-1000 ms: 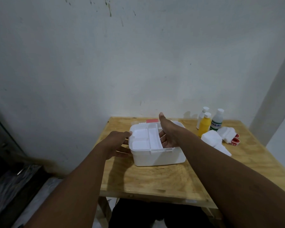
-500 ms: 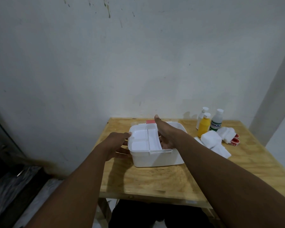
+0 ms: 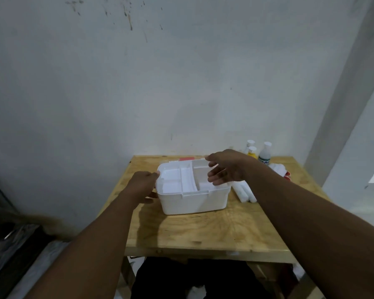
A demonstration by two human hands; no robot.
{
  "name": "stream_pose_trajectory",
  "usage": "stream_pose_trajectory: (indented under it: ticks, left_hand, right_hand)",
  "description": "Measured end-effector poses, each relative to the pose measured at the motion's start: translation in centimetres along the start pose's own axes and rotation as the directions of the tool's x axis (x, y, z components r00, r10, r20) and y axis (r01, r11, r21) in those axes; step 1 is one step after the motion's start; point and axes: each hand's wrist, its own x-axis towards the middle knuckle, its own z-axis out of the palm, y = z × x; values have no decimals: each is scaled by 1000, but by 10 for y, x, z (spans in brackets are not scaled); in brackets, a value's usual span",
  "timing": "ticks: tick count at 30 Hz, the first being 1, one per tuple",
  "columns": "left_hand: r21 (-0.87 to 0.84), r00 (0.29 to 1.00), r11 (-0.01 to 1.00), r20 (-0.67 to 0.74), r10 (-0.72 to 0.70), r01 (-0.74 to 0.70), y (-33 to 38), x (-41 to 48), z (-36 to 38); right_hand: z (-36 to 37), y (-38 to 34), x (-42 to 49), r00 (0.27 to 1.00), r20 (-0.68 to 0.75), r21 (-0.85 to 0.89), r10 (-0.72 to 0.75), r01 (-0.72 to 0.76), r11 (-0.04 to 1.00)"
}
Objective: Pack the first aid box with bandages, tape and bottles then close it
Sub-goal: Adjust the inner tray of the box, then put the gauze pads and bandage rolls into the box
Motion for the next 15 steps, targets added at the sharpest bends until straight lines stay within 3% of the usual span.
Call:
stream_pose_trajectory:
  ticks: [4, 7, 11, 15]
  left_hand:
    - [337, 942, 922, -203, 267, -188, 11, -1, 8]
    - [423, 864, 846, -229, 448, -326, 32, -6, 25]
    - [483, 763, 714, -132, 632, -508, 69, -13, 67]
    - [565, 683, 531, 82, 725, -631, 96, -17, 124]
  right_hand:
    - [-32, 0, -20, 987, -134, -41, -87, 82, 996]
    - [-65, 6, -31, 960, -255, -63, -115, 102, 993]
    - [-114, 26, -37, 894, -433, -85, -114, 85, 993]
    - [-152, 50, -29, 818, -570, -159, -79, -15, 987]
